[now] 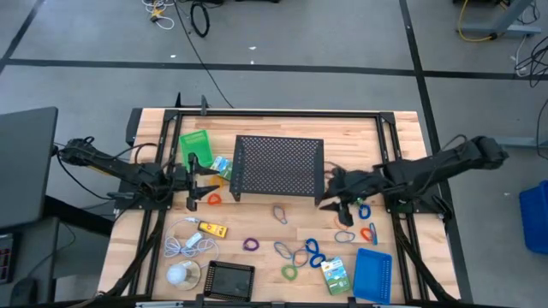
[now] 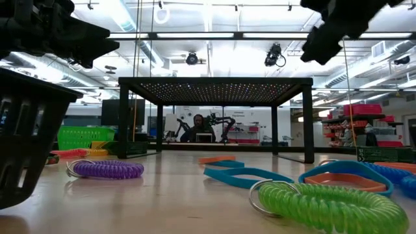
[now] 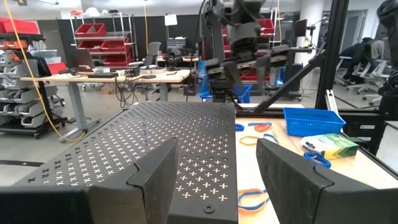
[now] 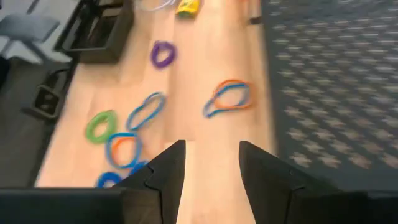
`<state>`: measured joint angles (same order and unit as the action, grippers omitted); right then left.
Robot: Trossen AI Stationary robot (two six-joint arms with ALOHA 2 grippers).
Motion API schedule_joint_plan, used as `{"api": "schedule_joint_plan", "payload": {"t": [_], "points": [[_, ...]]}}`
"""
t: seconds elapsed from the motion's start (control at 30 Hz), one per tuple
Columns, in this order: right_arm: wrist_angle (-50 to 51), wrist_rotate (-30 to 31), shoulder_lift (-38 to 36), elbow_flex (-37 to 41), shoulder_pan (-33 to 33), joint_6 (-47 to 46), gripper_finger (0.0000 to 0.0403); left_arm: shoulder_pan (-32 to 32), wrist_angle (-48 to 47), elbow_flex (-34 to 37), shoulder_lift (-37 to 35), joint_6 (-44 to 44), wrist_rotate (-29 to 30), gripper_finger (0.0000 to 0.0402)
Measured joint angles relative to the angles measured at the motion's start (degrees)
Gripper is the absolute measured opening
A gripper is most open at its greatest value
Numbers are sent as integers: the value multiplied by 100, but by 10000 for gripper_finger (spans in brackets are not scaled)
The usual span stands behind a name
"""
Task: Pick & Place Office Desk Supplies
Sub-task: Put the blue rubber band into the blue bin
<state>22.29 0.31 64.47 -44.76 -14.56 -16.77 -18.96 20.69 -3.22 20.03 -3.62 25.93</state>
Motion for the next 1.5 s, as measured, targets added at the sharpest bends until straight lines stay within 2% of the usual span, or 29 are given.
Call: {"api": "schedule_joint_plan", "payload": {"t": [0.27,0.47,0.6,0.7,1.07,1.27,1.5], "points": [[447,-127,1005,-1061,-645,-368,158,0,-101,0,0,0,-4,224],[568,-447,1813,-1127,-890,-725,158,0,-303,-2,0,107,-4,224],[605,-422,2185,-1120,-884,-993,157,0,-304,-2,0,101,-4,224],[738,-438,2261,-1120,-909,-1244,153,0,-310,-4,-2,91,-8,224],[2437,-589,2240,-1120,-1243,-2464,122,-11,-429,-4,-2,83,-69,224],[2548,-547,2277,-1110,-1273,-2711,121,-11,-452,-4,-2,83,-69,224],[2782,-495,2738,-1110,-1291,-2670,121,-11,-581,-4,-2,105,-69,224]]}}
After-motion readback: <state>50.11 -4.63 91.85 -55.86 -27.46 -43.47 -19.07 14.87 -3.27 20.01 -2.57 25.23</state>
